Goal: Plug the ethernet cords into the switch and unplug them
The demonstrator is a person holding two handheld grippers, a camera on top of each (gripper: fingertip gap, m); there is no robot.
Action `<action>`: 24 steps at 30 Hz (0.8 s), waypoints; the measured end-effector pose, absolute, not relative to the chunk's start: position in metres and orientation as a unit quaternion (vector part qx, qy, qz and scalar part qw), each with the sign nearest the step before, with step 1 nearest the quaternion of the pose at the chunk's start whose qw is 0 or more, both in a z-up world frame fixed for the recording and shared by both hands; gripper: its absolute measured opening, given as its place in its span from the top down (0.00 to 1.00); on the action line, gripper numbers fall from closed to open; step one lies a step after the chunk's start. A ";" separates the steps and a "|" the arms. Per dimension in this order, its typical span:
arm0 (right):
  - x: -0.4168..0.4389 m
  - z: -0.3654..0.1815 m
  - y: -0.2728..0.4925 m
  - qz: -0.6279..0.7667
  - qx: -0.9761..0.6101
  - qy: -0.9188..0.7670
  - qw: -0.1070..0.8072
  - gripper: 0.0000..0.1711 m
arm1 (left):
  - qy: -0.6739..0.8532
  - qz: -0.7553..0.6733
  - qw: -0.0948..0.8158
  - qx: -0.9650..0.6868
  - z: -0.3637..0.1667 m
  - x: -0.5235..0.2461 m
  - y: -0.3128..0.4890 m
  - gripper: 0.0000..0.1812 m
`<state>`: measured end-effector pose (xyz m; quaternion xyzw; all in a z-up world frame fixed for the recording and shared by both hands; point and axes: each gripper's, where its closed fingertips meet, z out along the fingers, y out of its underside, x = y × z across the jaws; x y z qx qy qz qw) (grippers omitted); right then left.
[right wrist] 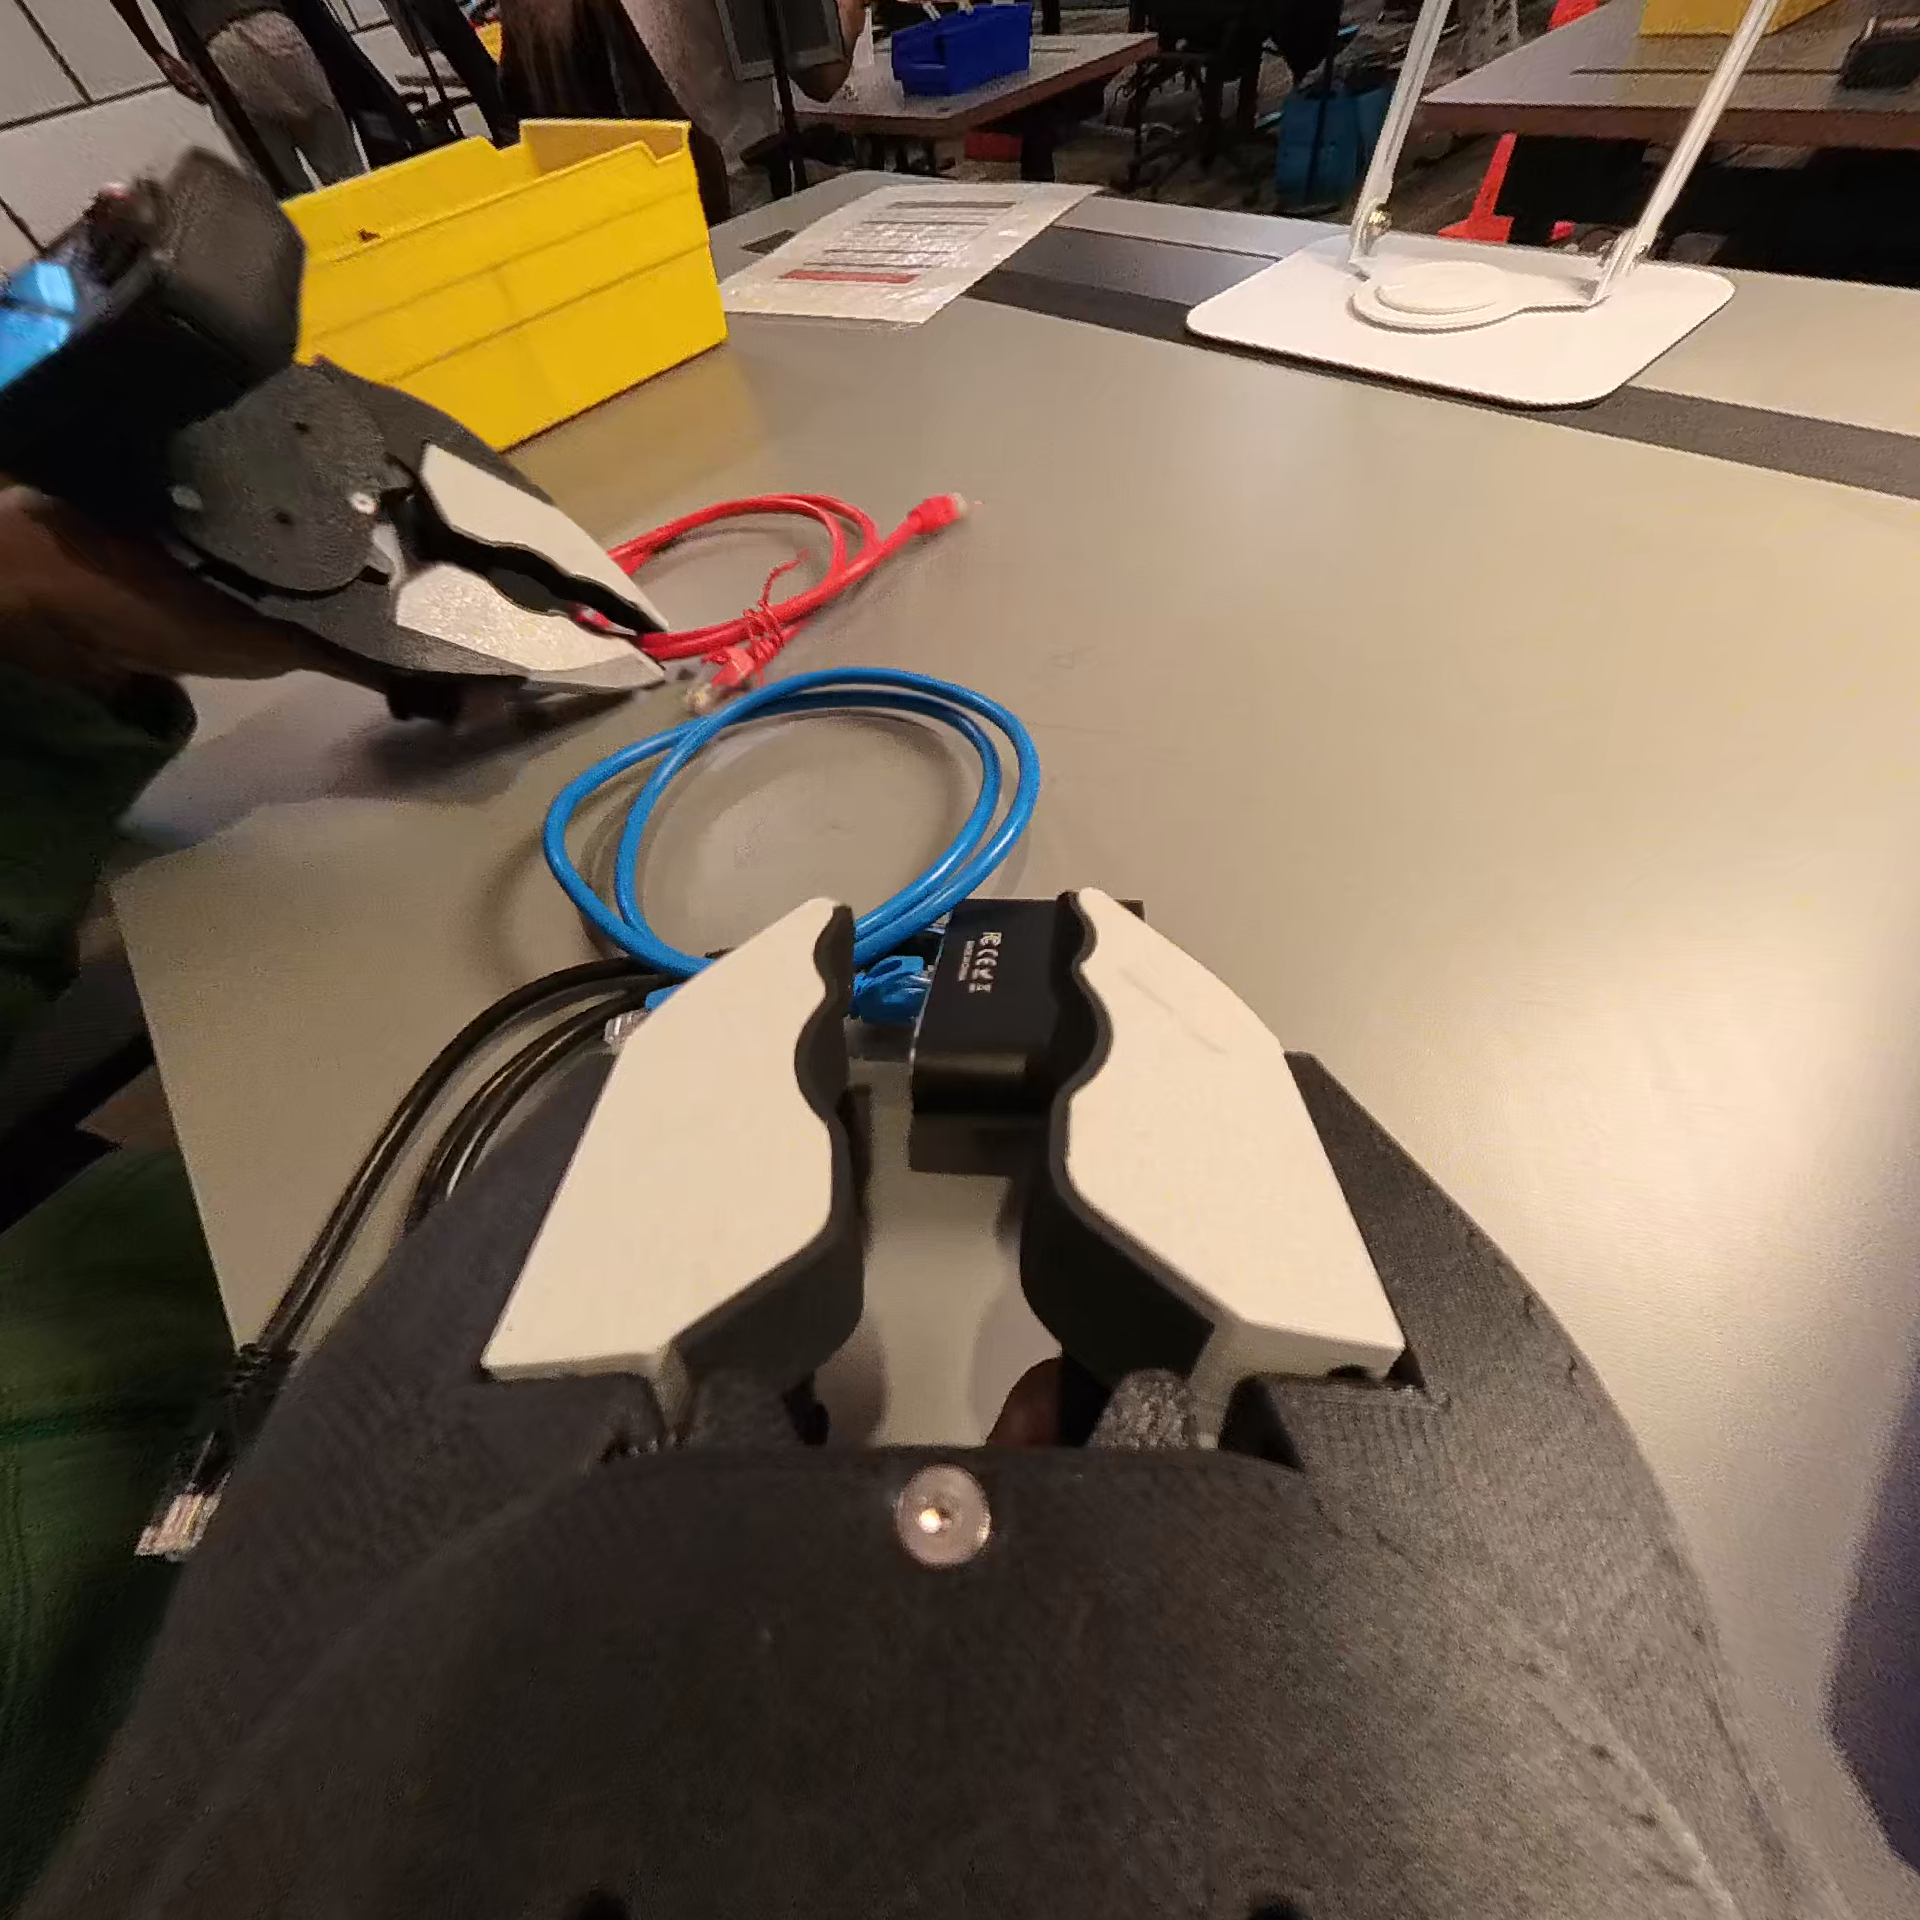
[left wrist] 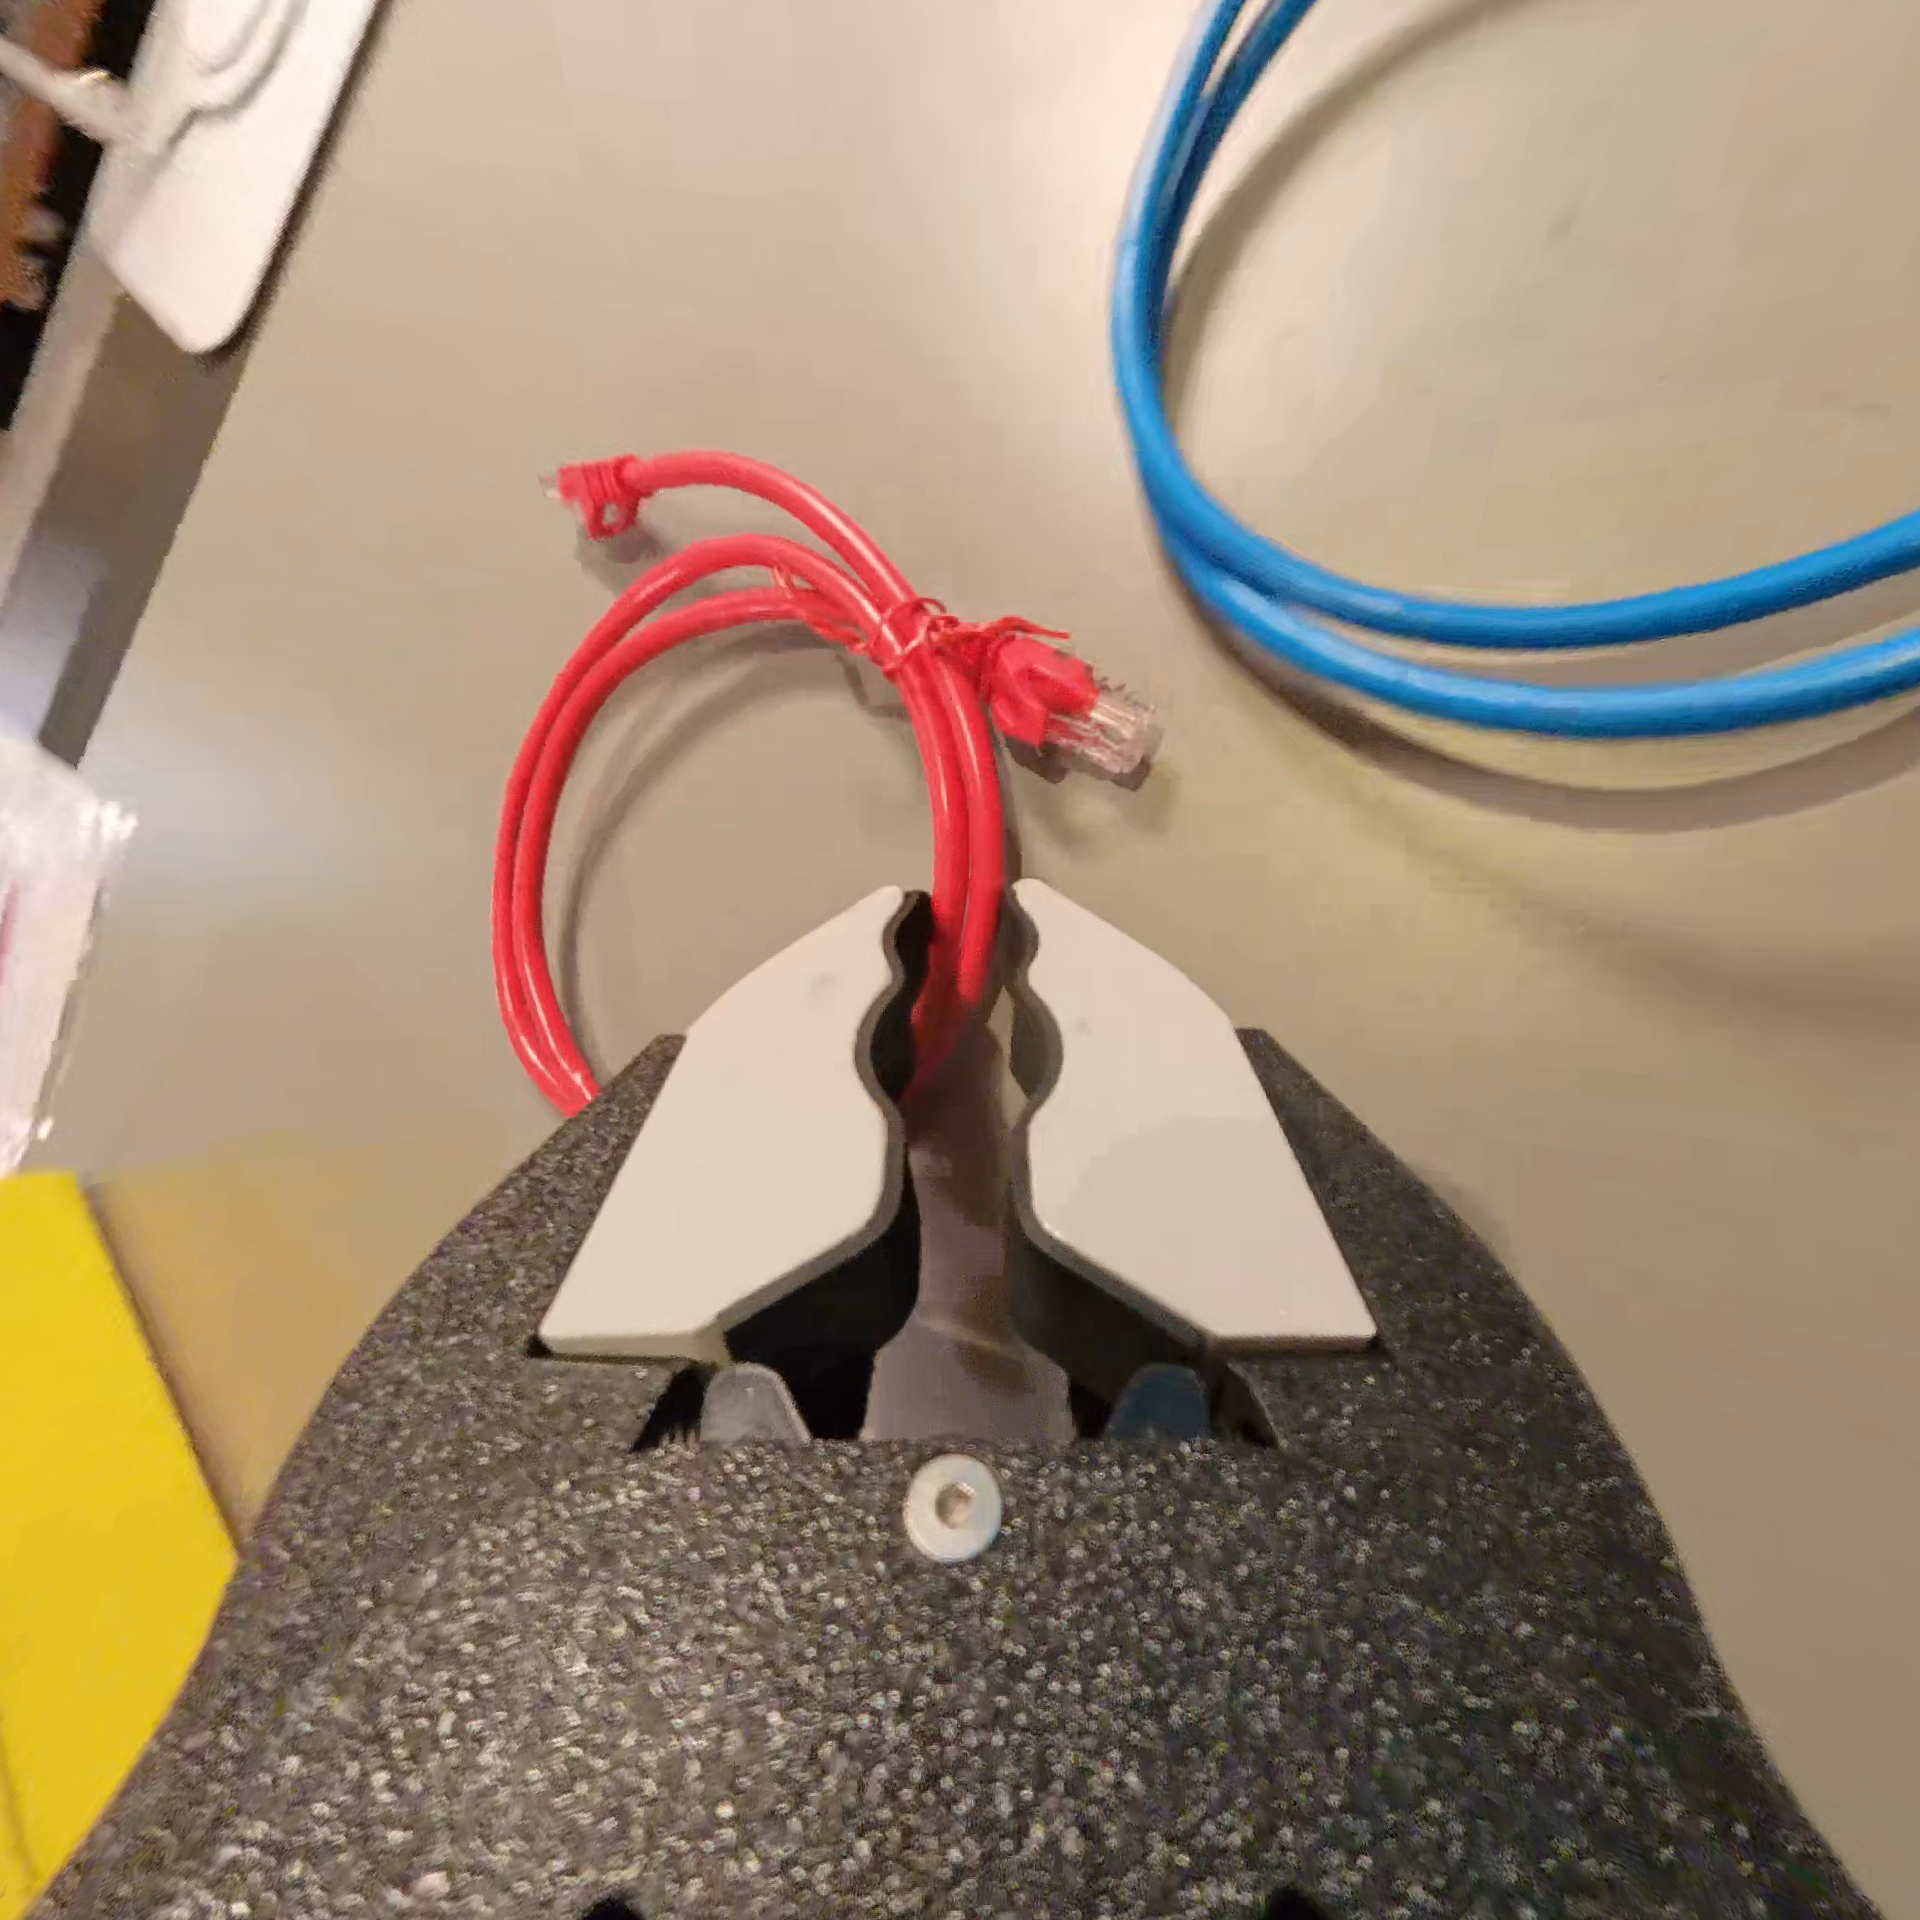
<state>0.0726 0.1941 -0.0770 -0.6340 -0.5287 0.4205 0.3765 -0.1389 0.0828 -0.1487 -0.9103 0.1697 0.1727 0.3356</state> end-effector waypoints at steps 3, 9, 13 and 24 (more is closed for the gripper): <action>0.073 -0.076 0.194 0.423 -0.633 -0.526 0.378 0.79 | 0.138 0.212 0.389 -0.886 -0.141 -0.153 0.059 0.93; 0.065 -0.071 0.184 0.426 -0.622 -0.532 0.385 0.79 | 0.248 0.185 0.457 -0.834 -0.133 -0.133 0.019 0.93; 0.057 -0.065 0.169 0.415 -0.596 -0.557 0.403 0.78 | 0.270 0.133 0.500 -0.812 -0.120 -0.114 0.015 0.93; 0.039 -0.064 0.133 0.380 -0.497 -0.635 0.454 0.70 | 0.321 -0.012 0.633 -0.704 -0.060 -0.048 0.000 0.93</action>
